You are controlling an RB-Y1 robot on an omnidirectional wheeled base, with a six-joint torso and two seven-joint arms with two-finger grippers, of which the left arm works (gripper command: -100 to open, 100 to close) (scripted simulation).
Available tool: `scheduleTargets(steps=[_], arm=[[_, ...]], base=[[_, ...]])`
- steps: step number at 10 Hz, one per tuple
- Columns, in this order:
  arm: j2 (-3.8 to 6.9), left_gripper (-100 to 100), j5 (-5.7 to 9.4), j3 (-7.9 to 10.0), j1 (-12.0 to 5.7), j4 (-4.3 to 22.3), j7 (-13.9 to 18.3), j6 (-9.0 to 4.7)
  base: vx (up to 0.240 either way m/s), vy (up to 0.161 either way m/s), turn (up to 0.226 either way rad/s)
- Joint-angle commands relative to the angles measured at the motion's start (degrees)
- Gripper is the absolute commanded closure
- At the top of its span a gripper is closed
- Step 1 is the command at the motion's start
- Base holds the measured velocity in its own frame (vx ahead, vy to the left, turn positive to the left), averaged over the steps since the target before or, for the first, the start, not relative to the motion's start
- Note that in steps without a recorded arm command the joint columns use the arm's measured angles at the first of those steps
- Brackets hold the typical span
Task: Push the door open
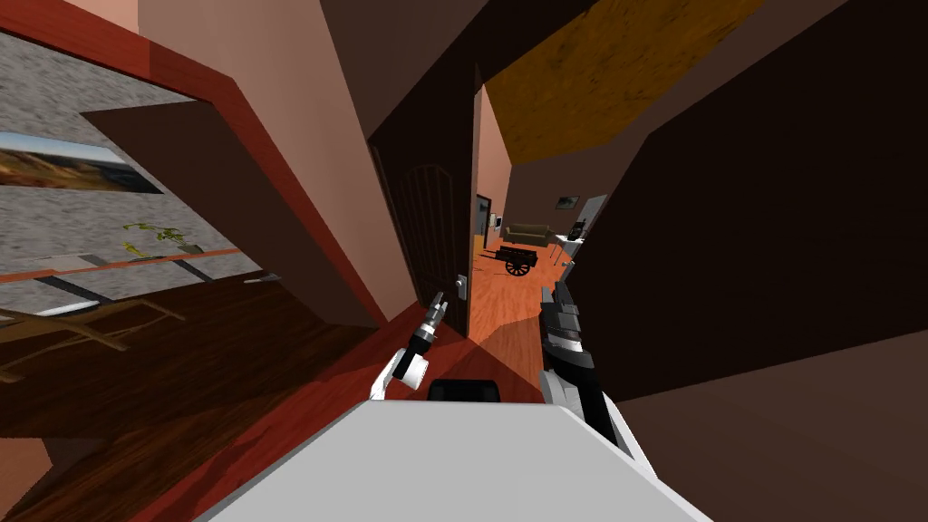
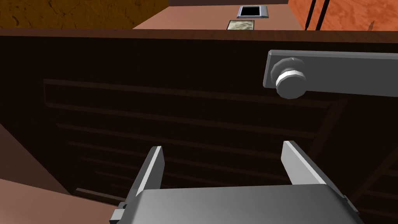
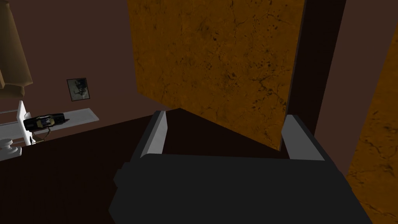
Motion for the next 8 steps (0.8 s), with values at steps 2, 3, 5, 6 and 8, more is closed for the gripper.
scheduleTargets(steps=[2,3,5,6,8], arm=[[1.49,-100,-0.17,-2.11,-2.28,4.34,0.57,1.38],[1.80,-100,-0.22,-2.62,-2.87,5.40,0.68,1.75],[2.39,-100,-0.33,-3.60,-3.99,7.42,0.90,2.45],[2.63,-100,-0.37,-4.02,-4.46,8.27,0.99,2.75],[3.27,-100,-0.48,-5.10,-5.69,10.49,1.23,3.52]], base=[[0.075,0.102,-0.173],[0.092,0.131,-0.144],[0.094,0.099,-0.070],[0.061,0.079,-0.104],[0.076,0.083,-0.092]])
